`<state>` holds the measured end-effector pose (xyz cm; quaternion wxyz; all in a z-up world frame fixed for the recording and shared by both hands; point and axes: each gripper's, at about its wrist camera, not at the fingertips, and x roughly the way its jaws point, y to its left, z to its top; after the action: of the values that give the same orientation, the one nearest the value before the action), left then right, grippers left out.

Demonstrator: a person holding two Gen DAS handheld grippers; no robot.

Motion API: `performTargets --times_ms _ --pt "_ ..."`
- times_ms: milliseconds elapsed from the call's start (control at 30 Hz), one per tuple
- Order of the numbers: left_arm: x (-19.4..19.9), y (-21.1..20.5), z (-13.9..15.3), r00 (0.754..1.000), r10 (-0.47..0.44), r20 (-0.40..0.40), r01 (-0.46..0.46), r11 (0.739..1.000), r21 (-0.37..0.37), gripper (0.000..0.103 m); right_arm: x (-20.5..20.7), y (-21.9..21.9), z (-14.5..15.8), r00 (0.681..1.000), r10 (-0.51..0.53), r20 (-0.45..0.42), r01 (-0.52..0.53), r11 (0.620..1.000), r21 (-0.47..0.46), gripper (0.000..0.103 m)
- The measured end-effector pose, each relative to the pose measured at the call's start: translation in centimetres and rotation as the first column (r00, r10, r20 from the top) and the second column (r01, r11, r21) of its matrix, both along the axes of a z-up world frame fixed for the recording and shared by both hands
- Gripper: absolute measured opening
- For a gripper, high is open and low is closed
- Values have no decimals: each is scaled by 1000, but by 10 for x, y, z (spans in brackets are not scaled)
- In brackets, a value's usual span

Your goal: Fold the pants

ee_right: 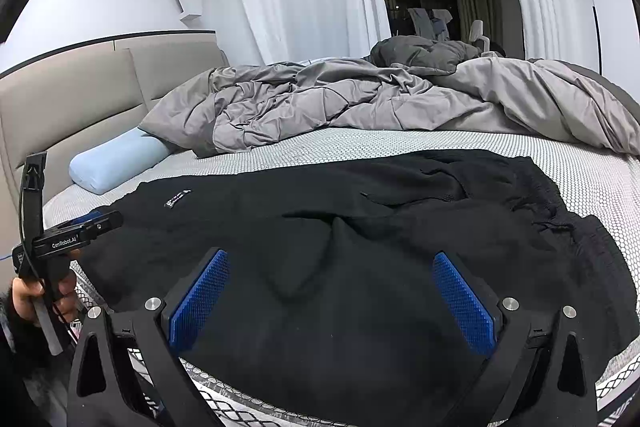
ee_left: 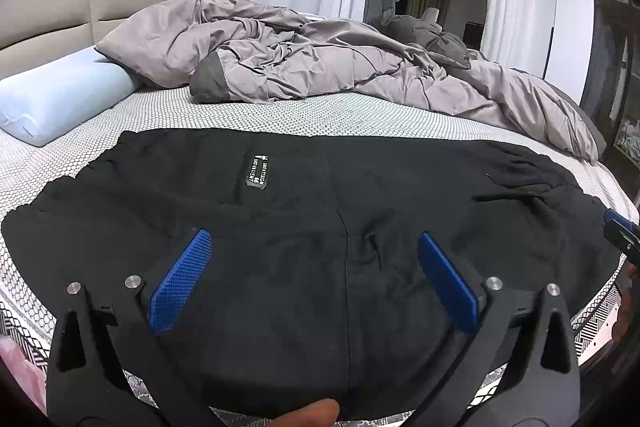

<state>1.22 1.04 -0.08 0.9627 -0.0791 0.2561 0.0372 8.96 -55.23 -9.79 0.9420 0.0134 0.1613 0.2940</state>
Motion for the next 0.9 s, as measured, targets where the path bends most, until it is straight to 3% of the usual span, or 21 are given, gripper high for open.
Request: performTargets --times_ms 900 --pt "0 1 0 1000 2 -3 -2 1000 5 102 2 2 -4 1000 -5 2 5 1000 -12 103"
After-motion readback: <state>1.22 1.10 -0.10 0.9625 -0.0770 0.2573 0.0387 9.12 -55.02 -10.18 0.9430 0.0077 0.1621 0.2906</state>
